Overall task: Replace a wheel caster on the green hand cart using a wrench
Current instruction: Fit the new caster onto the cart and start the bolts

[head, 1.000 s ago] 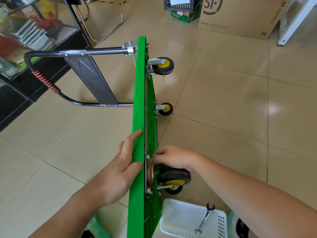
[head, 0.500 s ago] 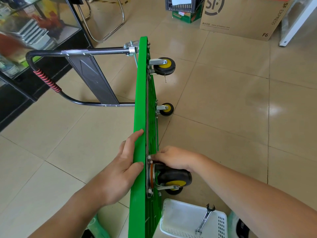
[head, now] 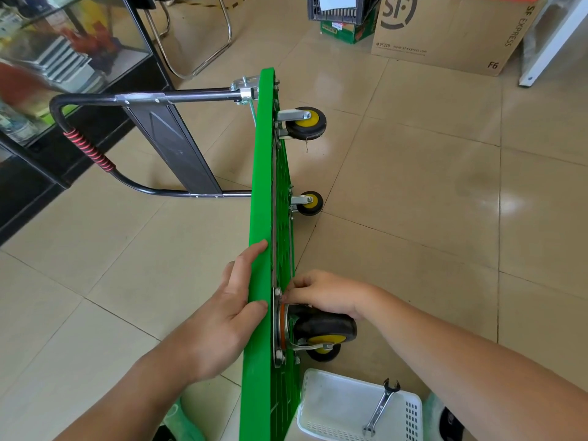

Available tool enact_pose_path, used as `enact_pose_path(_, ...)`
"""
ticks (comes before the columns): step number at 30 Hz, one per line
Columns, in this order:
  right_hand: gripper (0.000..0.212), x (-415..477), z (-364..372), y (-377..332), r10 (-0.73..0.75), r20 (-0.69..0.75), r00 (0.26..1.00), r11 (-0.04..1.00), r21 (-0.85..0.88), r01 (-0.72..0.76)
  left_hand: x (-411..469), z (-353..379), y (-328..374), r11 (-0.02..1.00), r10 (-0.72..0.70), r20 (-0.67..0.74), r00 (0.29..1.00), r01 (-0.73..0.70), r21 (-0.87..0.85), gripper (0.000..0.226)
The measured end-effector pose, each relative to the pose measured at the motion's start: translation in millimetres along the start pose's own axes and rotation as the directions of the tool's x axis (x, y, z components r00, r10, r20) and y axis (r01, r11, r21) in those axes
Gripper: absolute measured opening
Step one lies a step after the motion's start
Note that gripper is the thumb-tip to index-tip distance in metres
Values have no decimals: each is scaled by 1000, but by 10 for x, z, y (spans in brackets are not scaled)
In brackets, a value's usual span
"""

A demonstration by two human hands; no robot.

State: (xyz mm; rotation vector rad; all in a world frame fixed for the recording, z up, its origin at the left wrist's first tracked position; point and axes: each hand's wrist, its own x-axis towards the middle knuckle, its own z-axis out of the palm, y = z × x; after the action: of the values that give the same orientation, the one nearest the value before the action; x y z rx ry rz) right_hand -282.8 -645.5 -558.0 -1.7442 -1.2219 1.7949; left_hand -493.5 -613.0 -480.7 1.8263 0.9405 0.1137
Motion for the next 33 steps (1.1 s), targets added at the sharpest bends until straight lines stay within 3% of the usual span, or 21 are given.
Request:
enact_pose_path(2,39,7,-6,-1,-2,3,1000,999,-33,2,2,-1,-3,1000,0,-2,1000,0,2,75)
enact_pose_path(7,44,15,-4,35,-8,-30,1000,1000,-25,7,-3,-2,-4,1000,8,-4,1000,-8,-7,75)
enact_pose_path(12,24,20,-21,39,-35,-27,999,999,-15,35,-20,9,-17,1000,6,-8,1000,-6,-9,73)
enact_pose_path(17,37,23,-38,64,-19,5,1000,999,-34,19,-27,15,-35,1000,14,-8,1000,-14,1,73)
enact_pose_path(21,30,49,-28,92,-41,13,999,999,19,41,-35,21,-42,1000,16,-6,1000,-16,5,73)
enact_pose_path(24,23,60,-37,57,-54,9,999,998,-35,54,-40,20,-54,1000,15,-1,1000,-15,10,74)
enact_pose_path(30,43,71,-12,23,-39,12,999,993,-114,40,-34,28,-43,1000,21,-1,1000,-21,21,75)
enact_pose_path(33,44,79,-22,46,-15,19,1000,997,-69,16,-45,29,-44,1000,21,2,1000,-22,20,75)
